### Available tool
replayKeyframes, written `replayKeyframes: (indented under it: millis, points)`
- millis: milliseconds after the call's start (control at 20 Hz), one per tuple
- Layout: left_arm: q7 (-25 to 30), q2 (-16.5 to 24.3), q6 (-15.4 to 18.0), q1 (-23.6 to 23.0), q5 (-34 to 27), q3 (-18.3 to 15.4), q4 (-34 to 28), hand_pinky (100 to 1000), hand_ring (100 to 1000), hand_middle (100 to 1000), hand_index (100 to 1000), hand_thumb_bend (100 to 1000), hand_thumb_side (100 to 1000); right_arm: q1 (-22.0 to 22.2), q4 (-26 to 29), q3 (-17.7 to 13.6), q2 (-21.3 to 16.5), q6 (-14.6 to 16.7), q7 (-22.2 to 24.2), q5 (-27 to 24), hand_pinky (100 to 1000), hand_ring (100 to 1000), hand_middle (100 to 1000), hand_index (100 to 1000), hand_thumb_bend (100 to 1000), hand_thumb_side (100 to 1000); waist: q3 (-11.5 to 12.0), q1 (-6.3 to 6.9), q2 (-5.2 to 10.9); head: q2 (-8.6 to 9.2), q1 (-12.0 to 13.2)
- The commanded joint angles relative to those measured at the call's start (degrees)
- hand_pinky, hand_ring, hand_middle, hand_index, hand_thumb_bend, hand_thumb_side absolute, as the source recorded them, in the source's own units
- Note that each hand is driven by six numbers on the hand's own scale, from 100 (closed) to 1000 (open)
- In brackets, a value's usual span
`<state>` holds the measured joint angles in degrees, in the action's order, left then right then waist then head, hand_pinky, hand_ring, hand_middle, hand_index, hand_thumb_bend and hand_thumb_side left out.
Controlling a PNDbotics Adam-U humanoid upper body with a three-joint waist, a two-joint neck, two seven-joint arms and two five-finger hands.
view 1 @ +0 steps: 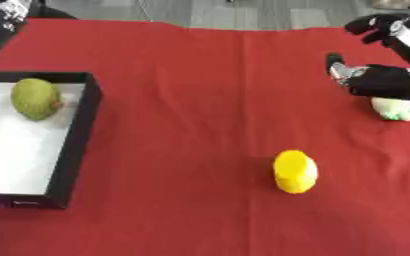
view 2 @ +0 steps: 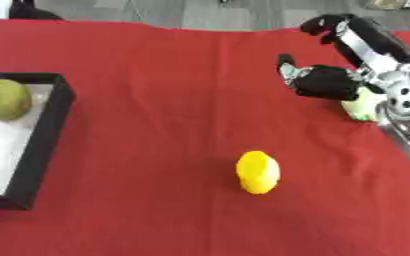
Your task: Pick up the objects with one hand, pass them to the other hand, and then place them into the box on the other side of the table.
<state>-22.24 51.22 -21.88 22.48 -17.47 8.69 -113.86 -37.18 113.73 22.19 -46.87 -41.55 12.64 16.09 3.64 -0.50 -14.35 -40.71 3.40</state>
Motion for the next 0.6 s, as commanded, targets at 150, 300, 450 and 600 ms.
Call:
replayKeyframes:
  millis: [150, 300, 450, 600]
  points:
    - [-1.07, -0.04, 0.19, 0.89, -0.74, -1.00, -0.74, 798, 726, 603, 727, 100, 686, 1.02, 0.82, -4.81, -7.32, 0.15, 4.09, -2.89, 946, 906, 873, 896, 242, 479, 0.16, -0.72, 0.31, 1.18, -0.90]
    - [-1.27, -1.04, 0.54, 1.56, -1.02, -0.94, -0.74, 797, 726, 603, 724, 100, 682, 0.80, -1.52, -6.11, -9.94, 0.03, 8.96, -4.05, 958, 917, 885, 907, 288, 491, 0.33, -0.78, 0.20, 1.31, -1.47]
    - [-1.44, -1.12, 0.35, 1.77, -1.20, -0.74, -0.74, 799, 729, 606, 723, 100, 688, -0.01, -5.86, -6.46, -12.01, 2.00, 14.66, -3.68, 972, 928, 901, 919, 354, 487, 0.44, -0.83, 0.06, 1.29, -1.97]
    - [-1.46, -0.91, -0.02, 1.81, -1.15, -0.60, -0.74, 798, 729, 605, 722, 100, 687, -0.81, -10.21, -7.06, -13.08, 4.59, 19.43, -2.55, 978, 931, 904, 924, 402, 455, 0.51, -0.86, -0.06, 1.31, -2.11]
